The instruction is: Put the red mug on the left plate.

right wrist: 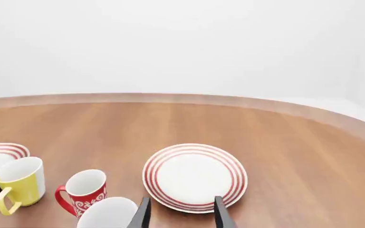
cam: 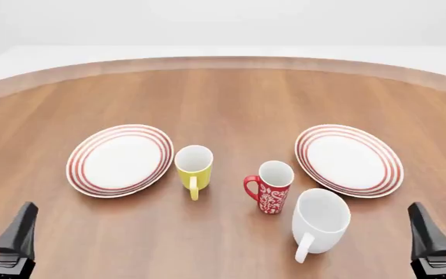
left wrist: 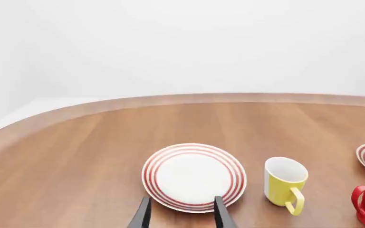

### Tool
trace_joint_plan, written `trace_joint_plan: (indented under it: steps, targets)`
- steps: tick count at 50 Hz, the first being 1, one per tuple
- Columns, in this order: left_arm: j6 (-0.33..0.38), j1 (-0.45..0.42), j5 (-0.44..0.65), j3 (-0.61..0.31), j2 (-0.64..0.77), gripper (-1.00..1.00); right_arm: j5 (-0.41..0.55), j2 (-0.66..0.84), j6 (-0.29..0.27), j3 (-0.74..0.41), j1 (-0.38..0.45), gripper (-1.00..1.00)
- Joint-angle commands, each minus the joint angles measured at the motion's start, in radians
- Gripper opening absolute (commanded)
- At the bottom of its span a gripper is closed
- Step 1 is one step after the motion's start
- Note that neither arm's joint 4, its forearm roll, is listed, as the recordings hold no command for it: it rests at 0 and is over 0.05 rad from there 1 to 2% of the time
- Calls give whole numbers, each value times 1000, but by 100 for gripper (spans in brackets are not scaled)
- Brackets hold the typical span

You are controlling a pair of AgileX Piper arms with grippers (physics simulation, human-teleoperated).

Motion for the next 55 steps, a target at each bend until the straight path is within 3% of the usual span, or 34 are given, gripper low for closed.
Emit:
trace_joint_plan:
  steps: [1, 18, 30, 43, 55]
  targets:
    - [7, -2, -4, -2, 10, 100, -1, 4, -4, -1, 2, 100]
    - [15, -9, -9, -1, 19, 100, -5, 10, -10, 0, 4, 100]
    - [60, -92, 8, -32, 3, 100, -13, 16, -14, -1, 4, 100]
    - [72, -182, -182, -101, 296, 100, -8, 3, -24, -1, 12, 100]
    - [87, -268, -235, -176, 427, 100, -13, 0, -36, -1, 19, 100]
